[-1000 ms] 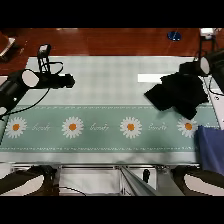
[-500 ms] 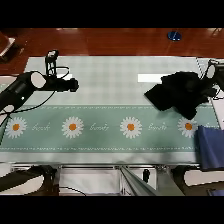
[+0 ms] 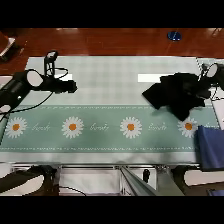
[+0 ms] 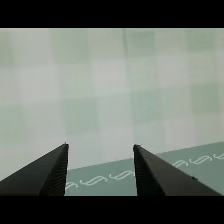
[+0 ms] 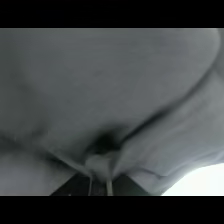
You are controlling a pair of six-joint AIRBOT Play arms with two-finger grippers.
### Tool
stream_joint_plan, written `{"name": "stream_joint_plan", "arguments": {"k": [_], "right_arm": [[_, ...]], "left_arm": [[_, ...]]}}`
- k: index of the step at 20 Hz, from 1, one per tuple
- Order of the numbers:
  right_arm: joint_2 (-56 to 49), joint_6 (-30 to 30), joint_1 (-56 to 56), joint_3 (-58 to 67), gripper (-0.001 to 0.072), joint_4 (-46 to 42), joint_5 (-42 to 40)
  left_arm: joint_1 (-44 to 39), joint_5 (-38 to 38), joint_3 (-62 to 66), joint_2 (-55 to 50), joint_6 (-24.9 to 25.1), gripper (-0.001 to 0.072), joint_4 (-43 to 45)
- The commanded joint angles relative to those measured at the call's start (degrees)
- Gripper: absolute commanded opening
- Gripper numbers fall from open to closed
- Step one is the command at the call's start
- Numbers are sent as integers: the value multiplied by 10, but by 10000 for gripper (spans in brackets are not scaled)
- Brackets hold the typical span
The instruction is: Fold the shirts.
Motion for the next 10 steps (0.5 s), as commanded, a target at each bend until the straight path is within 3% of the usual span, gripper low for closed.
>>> {"name": "stream_joint_plan", "arguments": {"k": [1, 4, 10], "right_arm": [[101, -62, -1, 16, 26, 27, -27], [203, -106, -1, 42, 26, 104, -57], [335, -197, -1, 153, 26, 246, -49]], "left_arm": [[18, -85, -5, 83, 28, 502, 0], [5, -100, -80, 221, 25, 502, -37], [1, -94, -257, 437, -40, 502, -44]]}}
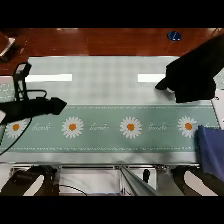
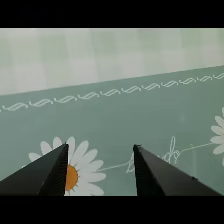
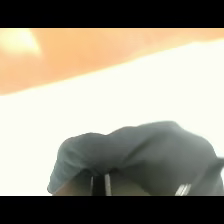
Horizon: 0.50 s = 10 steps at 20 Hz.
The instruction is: Fold the shirts.
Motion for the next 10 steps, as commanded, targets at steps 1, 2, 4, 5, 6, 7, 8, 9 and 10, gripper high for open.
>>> {"name": "stream_joint_plan", "arguments": {"k": [1, 2, 4, 5, 6, 7, 8, 9, 10], "right_arm": [[67, -63, 0, 80, 26, 90, 12], [73, -78, 0, 111, 26, 106, 30], [73, -102, 0, 163, 26, 160, 75], [74, -115, 12, 175, 26, 183, 93], [74, -117, 39, 181, 26, 178, 110], [75, -117, 77, 181, 26, 163, 127], [72, -111, 119, 178, 26, 143, 142], [67, -100, 169, 174, 26, 118, 154], [61, -91, 215, 164, 26, 98, 161]], "left_arm": [[-1, -4, -81, 107, -28, 502, -16], [-1, -4, -86, 116, -28, 502, -21], [-1, 5, -87, 118, -28, 502, -25], [-1, 22, -87, 117, -28, 502, -26], [-1, 40, -87, 115, -28, 502, -25], [-1, 57, -87, 115, -33, 502, -25], [-1, 72, -87, 115, -37, 502, -25], [-1, 83, -87, 115, -37, 502, -25], [-1, 87, -87, 115, -37, 502, -25]]}}
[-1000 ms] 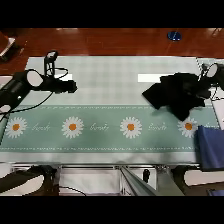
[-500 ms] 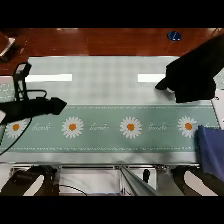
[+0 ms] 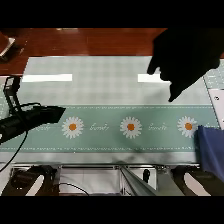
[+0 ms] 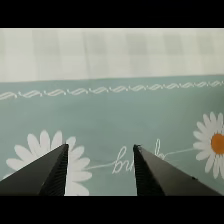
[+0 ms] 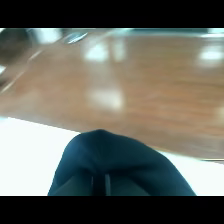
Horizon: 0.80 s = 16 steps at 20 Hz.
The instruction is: Fold the shirts.
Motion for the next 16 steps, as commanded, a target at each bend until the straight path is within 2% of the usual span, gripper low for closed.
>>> {"name": "stream_joint_plan", "arguments": {"k": [1, 6, 10, 14, 16], "right_arm": [[-11, 14, 142, -14, 26, -47, 47], [-84, 46, 302, -167, 26, -64, 23], [-212, 46, 390, -250, 26, 31, -94], [-330, 51, 413, -251, 39, 104, -148], [-342, 55, 395, -247, 415, 121, -148]], "left_arm": [[0, 33, -3, 4, -5, 502, 0], [0, 41, -3, 4, -5, 502, 8], [0, 41, -3, 4, -5, 502, 8], [0, 40, -3, 4, -5, 502, 6], [0, 41, -3, 4, -3, 502, 6]]}}
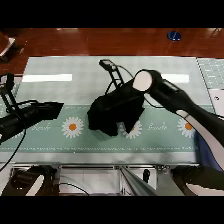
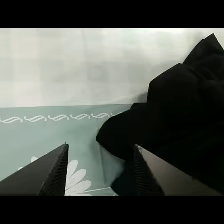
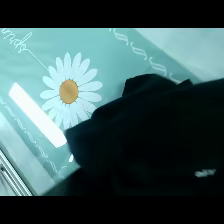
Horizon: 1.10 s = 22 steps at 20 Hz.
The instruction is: Fold the shirts.
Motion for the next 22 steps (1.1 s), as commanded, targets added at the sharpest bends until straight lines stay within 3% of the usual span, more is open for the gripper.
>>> {"name": "stream_joint_plan", "arguments": {"k": [1, 4, 7, 10, 12, 15, 19, 22], "right_arm": [[-41, 6, -18, 6, 412, 44, -7], [24, 6, -130, 31, 411, 23, 77], [136, 67, -266, 12, 411, -130, 119], [250, 104, -391, -124, 409, -212, 118], [313, 91, -449, -250, 409, -194, 108], [384, 49, -495, -410, 409, -148, 87], [411, 27, -499, -510, 408, -93, 58], [411, 21, -497, -526, 408, -43, 25]], "left_arm": [[0, 1, 0, 0, 8, 502, -1], [0, -30, -6, 0, 3, 502, -2], [0, -136, -26, -16, -8, 502, -27], [0, -193, -87, -56, 35, 502, -175], [0, -180, -129, -85, 68, 502, -239], [17, -118, -139, -140, 67, 502, -258], [56, -124, -139, -248, 178, 502, -340], [28, -116, -139, -332, 241, 502, -399]]}}
